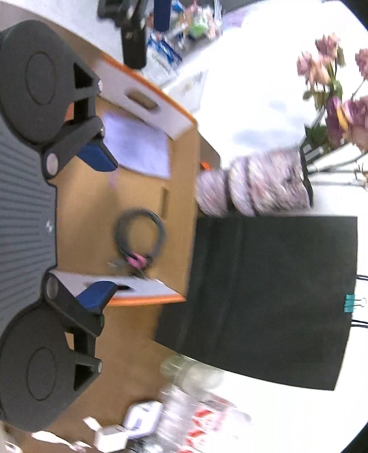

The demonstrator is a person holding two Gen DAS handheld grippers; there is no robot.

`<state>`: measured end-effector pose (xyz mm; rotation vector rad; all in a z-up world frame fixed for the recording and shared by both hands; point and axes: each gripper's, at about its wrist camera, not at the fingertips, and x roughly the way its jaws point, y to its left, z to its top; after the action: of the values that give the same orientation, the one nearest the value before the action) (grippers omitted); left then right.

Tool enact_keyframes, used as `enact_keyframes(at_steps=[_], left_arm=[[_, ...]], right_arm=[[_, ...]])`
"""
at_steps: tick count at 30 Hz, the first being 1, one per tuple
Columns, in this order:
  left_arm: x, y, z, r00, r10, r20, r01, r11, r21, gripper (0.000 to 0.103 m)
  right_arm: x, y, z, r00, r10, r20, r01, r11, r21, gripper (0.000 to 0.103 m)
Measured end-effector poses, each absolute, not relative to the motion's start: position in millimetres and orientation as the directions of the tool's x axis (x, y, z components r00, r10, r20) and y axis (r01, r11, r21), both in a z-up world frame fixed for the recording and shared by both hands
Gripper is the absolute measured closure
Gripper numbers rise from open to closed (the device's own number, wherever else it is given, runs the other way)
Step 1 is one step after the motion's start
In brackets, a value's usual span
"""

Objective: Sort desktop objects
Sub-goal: 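Carry cloth and cable into the cardboard box and open both tools, then withdraw both tools from the box back over the table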

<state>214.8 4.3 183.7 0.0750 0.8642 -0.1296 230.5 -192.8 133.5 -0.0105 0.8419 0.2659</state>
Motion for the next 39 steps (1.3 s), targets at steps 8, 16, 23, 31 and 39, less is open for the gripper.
enact_keyframes(at_steps=[8,16,23,31,39], left_arm=[[74,12,145,0.78,-0.131,-0.613,0.125,0.991,-0.053,0.0],[-39,-25,92,0.892,0.009,-0.452,0.019,0.998,0.056,0.0],[-77,-34,38,0.862,0.022,-0.506,0.022,0.996,0.081,0.0],[-98,-42,19,0.857,0.018,-0.515,0.054,0.991,0.124,0.0],[-107,-38,14,0.862,0.049,-0.504,0.013,0.993,0.118,0.0]], right_arm=[[87,-214,118,0.77,0.271,-0.578,-0.246,0.962,0.123,0.013],[-19,-235,58,0.834,0.203,-0.513,-0.155,0.979,0.136,0.013],[-65,-240,18,0.814,0.19,-0.549,-0.187,0.98,0.063,0.012],[-98,-225,9,0.821,0.206,-0.533,-0.241,0.971,0.005,0.012],[-105,-225,6,0.822,0.208,-0.53,-0.239,0.971,0.011,0.012]])
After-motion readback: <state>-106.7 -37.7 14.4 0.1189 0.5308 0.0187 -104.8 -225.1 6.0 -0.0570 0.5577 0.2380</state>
